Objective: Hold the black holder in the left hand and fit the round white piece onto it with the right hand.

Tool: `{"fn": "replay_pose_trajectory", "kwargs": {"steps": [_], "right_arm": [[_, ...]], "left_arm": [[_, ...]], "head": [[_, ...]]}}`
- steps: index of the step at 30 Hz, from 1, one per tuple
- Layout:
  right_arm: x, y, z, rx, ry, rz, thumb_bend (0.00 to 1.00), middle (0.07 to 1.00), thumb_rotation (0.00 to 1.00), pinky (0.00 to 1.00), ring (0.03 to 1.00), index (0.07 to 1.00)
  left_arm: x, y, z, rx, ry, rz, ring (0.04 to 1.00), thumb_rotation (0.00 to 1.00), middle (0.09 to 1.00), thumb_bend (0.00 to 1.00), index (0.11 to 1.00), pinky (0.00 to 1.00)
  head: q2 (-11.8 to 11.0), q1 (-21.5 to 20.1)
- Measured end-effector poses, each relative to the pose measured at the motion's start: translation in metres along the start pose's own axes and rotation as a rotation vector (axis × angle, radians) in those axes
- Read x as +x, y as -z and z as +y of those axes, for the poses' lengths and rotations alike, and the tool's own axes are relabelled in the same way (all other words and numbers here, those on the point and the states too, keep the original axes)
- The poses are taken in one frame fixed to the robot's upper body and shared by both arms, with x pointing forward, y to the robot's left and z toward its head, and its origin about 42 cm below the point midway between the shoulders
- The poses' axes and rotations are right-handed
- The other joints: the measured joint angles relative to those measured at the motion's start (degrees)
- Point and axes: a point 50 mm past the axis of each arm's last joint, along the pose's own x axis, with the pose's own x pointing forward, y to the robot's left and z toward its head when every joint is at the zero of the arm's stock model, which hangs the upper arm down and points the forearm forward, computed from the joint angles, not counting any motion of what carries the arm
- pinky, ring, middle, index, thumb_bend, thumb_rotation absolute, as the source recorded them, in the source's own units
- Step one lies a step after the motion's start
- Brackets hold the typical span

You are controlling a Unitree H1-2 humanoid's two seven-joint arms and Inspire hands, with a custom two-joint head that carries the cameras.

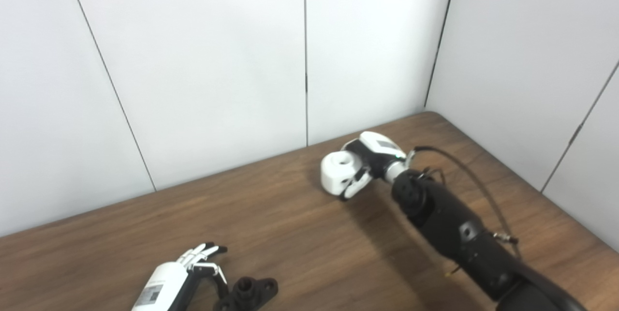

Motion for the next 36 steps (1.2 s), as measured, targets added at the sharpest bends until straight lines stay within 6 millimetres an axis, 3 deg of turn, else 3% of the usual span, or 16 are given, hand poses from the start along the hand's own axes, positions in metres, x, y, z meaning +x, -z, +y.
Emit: {"fn": "replay_pose_trajectory", "kwargs": {"steps": [12, 18, 23, 29, 36], "right_arm": [[-0.002, 0.003, 0.002, 0.001, 0.035, -0.022, 0.52, 0.703, 0.13, 0.67, 0.745, 0.484], [-0.010, -0.003, 0.004, -0.008, 0.041, -0.054, 0.52, 0.685, 0.13, 0.63, 0.728, 0.484], [-0.021, -0.024, 0.004, -0.018, -0.001, -0.144, 0.52, 0.681, 0.13, 0.60, 0.718, 0.483], [-0.036, -0.065, -0.015, -0.025, -0.003, -0.298, 0.52, 0.685, 0.13, 0.60, 0.718, 0.483], [-0.046, -0.088, -0.020, -0.025, -0.044, -0.375, 0.52, 0.690, 0.13, 0.60, 0.724, 0.483]], "left_arm": [[0.001, 0.000, -0.001, -0.004, -0.002, 0.002, 0.925, 0.05, 0.865, 0.52, 0.486, 0.91], [0.003, -0.002, -0.002, -0.008, -0.005, 0.007, 0.930, 0.05, 0.867, 0.52, 0.486, 0.93], [0.005, -0.004, -0.003, -0.002, -0.009, 0.008, 0.935, 0.05, 0.869, 0.52, 0.486, 0.94], [0.008, -0.007, -0.004, 0.013, -0.012, 0.008, 0.929, 0.05, 0.869, 0.52, 0.486, 0.93], [0.012, -0.011, -0.006, 0.006, -0.016, 0.023, 0.930, 0.05, 0.865, 0.52, 0.486, 0.93]], "head": [[1.8, 3.9], [4.2, 9.1], [5.8, 12.2], [6.9, 14.7], [7.5, 15.7]]}}
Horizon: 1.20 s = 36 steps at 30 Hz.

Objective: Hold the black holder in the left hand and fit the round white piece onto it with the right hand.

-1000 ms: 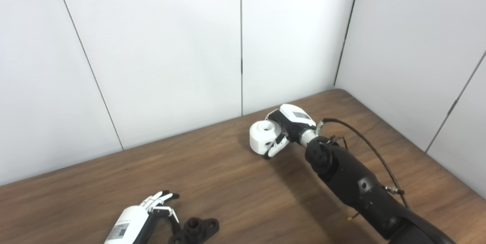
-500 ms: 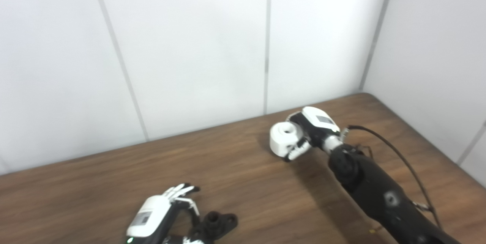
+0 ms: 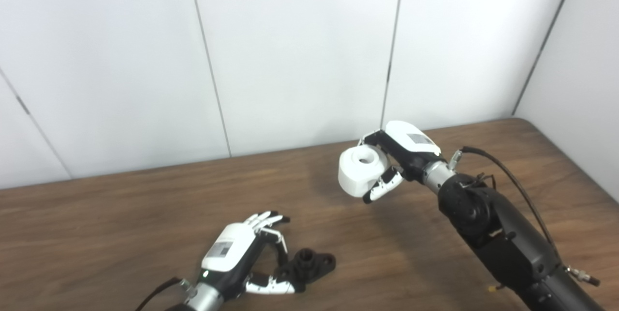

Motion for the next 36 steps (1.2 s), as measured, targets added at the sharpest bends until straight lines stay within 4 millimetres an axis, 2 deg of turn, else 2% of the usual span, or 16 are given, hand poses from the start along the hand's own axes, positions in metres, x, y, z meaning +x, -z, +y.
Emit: {"fn": "replay_pose_trajectory", "kwargs": {"steps": [12, 22, 36], "right_arm": [[-0.006, -0.045, -0.015, -0.015, -0.016, -0.158, 0.52, 0.681, 0.13, 0.58, 0.699, 0.482], [-0.018, -0.073, -0.011, -0.029, -0.061, -0.294, 0.52, 0.681, 0.13, 0.57, 0.688, 0.482], [-0.026, -0.082, 0.002, -0.055, -0.140, -0.335, 0.52, 0.683, 0.13, 0.58, 0.692, 0.482]], "left_arm": [[0.002, -0.001, -0.001, 0.000, -0.001, 0.006, 0.936, 0.05, 0.869, 0.52, 0.485, 0.92], [0.003, -0.002, -0.001, -0.003, -0.001, 0.011, 0.942, 0.05, 0.870, 0.52, 0.485, 0.93], [0.004, -0.003, -0.001, -0.003, -0.002, 0.015, 0.936, 0.05, 0.864, 0.52, 0.485, 0.93]], "head": [[1.2, 2.6], [1.8, 3.2], [2.9, 3.5]]}}
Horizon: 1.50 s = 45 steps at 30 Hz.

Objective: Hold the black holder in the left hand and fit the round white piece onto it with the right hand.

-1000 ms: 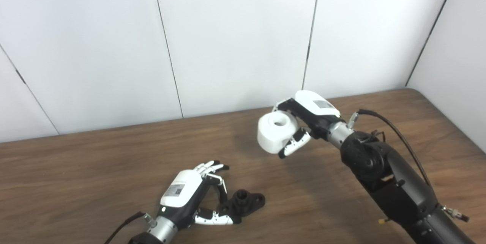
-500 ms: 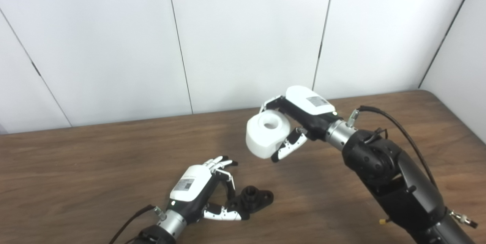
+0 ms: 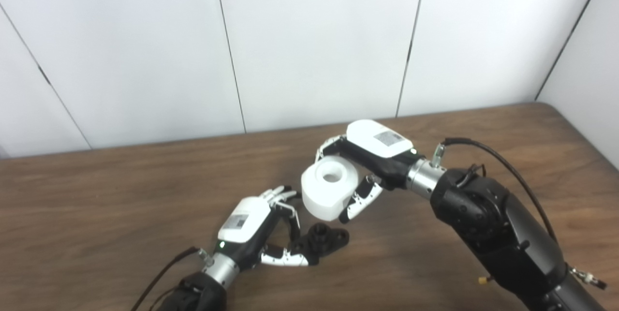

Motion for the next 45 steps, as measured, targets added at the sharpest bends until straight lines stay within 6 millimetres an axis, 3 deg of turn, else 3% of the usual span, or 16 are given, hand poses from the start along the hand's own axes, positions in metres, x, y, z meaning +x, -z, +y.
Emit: {"fn": "replay_pose_trajectory", "kwargs": {"steps": [11, 24, 29, 45], "right_arm": [[-0.005, 0.002, 0.014, -0.003, -0.050, 0.007, 0.52, 0.699, 0.13, 0.60, 0.696, 0.482], [0.003, 0.004, 0.034, 0.022, -0.077, 0.026, 0.52, 0.696, 0.13, 0.60, 0.690, 0.482], [0.006, 0.000, 0.039, 0.040, -0.063, 0.019, 0.52, 0.691, 0.13, 0.63, 0.697, 0.482], [0.012, -0.010, 0.049, 0.056, -0.057, -0.012, 0.52, 0.694, 0.13, 0.59, 0.690, 0.482]], "left_arm": [[-0.001, -0.002, 0.000, -0.004, -0.005, 0.013, 0.936, 0.05, 0.864, 0.52, 0.485, 0.93], [-0.001, -0.002, 0.000, -0.004, -0.005, 0.016, 0.944, 0.05, 0.868, 0.52, 0.485, 0.94], [-0.001, -0.003, -0.001, -0.006, -0.005, 0.019, 0.939, 0.05, 0.868, 0.52, 0.485, 0.94], [-0.004, -0.006, -0.001, -0.011, -0.013, 0.036, 0.932, 0.05, 0.862, 0.52, 0.484, 0.92]], "head": [[0.4, 0.0], [1.1, 0.4], [1.1, 0.4], [2.3, 1.8]]}}
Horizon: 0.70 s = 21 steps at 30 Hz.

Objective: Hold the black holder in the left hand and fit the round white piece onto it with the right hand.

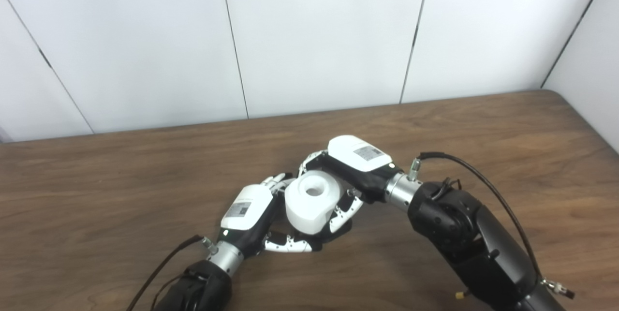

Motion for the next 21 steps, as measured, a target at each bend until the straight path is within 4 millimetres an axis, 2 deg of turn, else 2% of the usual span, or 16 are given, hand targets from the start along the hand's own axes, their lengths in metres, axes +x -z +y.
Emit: {"fn": "replay_pose_trajectory", "kwargs": {"steps": [12, 21], "right_arm": [[-0.0029, 0.0062, -0.0034, -0.016, -0.008, -0.013, 0.52, 0.683, 0.13, 0.59, 0.681, 0.482], [-0.0072, 0.0089, -0.0091, -0.020, -0.015, 0.005, 0.52, 0.686, 0.13, 0.68, 0.698, 0.483]], "left_arm": [[-0.0025, -0.0005, 0.0001, -0.001, -0.003, 0.004, 0.933, 0.05, 0.858, 0.52, 0.485, 0.93], [-0.0030, -0.0006, 0.0008, 0.000, -0.004, 0.004, 0.930, 0.05, 0.854, 0.52, 0.486, 0.93]], "head": [[0.3, -1.0], [0.6, -1.5]]}}
